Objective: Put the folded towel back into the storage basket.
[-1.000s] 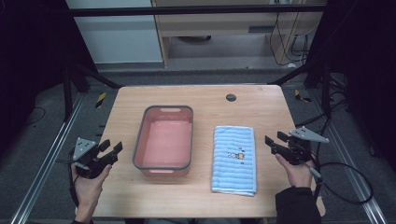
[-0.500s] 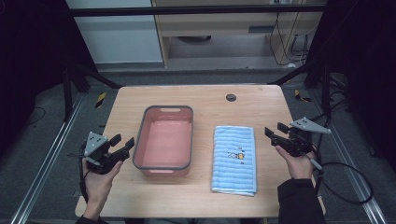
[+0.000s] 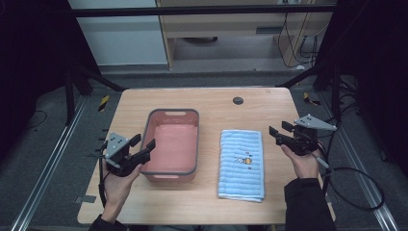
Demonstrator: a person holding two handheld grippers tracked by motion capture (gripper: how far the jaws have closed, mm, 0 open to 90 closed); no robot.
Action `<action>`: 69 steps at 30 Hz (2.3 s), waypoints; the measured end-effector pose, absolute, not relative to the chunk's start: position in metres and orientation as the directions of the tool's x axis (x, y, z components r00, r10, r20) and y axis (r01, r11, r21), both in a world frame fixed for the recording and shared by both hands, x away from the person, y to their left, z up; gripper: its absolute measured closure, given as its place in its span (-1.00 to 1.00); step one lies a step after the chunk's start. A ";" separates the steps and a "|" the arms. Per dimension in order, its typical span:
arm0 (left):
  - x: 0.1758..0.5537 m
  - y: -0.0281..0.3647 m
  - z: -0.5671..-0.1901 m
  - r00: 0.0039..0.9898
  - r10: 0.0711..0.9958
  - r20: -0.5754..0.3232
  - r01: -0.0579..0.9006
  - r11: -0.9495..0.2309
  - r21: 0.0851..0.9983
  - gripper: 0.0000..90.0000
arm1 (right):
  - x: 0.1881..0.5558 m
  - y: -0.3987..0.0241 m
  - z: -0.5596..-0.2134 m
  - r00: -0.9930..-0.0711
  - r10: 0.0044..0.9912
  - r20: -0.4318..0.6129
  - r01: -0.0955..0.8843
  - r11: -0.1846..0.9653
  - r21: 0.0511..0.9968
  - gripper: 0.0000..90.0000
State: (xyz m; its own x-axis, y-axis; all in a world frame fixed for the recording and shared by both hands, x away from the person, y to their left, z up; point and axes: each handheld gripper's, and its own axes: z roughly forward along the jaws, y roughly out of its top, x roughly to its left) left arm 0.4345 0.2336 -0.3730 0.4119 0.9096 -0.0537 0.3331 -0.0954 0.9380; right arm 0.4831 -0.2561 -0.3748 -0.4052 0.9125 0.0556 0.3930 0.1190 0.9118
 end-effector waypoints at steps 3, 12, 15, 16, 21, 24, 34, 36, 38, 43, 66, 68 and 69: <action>0.435 0.222 -0.371 0.431 0.901 -0.053 0.327 -0.102 0.939 -0.06 | 0.486 -0.253 -0.373 -0.407 0.912 0.048 0.392 0.127 0.911 -0.03; 0.434 0.195 -0.372 0.472 0.880 -0.049 0.321 -0.121 0.939 -0.03 | 0.494 -0.245 -0.372 -0.414 0.909 0.044 0.392 0.135 0.910 -0.03; 0.434 0.185 -0.374 0.490 0.871 -0.048 0.322 -0.130 0.938 -0.03 | 0.496 -0.243 -0.372 -0.418 0.908 0.044 0.393 0.137 0.909 -0.04; 0.434 0.182 -0.374 0.495 0.867 -0.049 0.323 -0.132 0.937 -0.02 | 0.497 -0.242 -0.373 -0.419 0.907 0.041 0.394 0.141 0.908 -0.04; 0.433 0.163 -0.377 0.526 0.850 -0.043 0.322 -0.152 0.934 -0.02 | 0.502 -0.238 -0.375 -0.424 0.904 0.044 0.401 0.145 0.904 -0.04; 0.433 0.157 -0.379 0.537 0.842 -0.042 0.322 -0.159 0.933 -0.01 | 0.504 -0.237 -0.376 -0.428 0.903 0.042 0.405 0.150 0.902 -0.04; 0.432 0.130 -0.388 0.580 0.814 -0.031 0.329 -0.199 0.923 -0.01 | 0.509 -0.238 -0.382 -0.426 0.904 0.032 0.409 0.161 0.898 0.00; 0.432 0.126 -0.389 0.588 0.808 -0.031 0.330 -0.205 0.922 0.00 | 0.511 -0.238 -0.383 -0.423 0.905 0.031 0.409 0.160 0.898 0.01; 0.432 0.123 -0.390 0.590 0.807 -0.032 0.331 -0.205 0.921 0.00 | 0.512 -0.239 -0.385 -0.422 0.906 0.030 0.412 0.163 0.897 0.02; 0.431 0.109 -0.397 0.610 0.792 -0.017 0.334 -0.238 0.912 0.01 | 0.517 -0.240 -0.392 -0.421 0.907 0.031 0.421 0.165 0.892 0.04; 0.424 0.066 -0.424 0.675 0.737 -0.027 0.359 -0.296 0.885 0.15 | 0.530 -0.242 -0.422 -0.404 0.914 0.045 0.465 0.163 0.870 0.10; 0.423 0.063 -0.427 0.679 0.734 -0.024 0.363 -0.307 0.880 0.15 | 0.531 -0.242 -0.425 -0.405 0.913 0.040 0.468 0.170 0.867 0.11; 0.423 0.063 -0.427 0.679 0.734 -0.024 0.363 -0.307 0.880 0.16 | 0.531 -0.243 -0.426 -0.403 0.914 0.039 0.470 0.171 0.866 0.11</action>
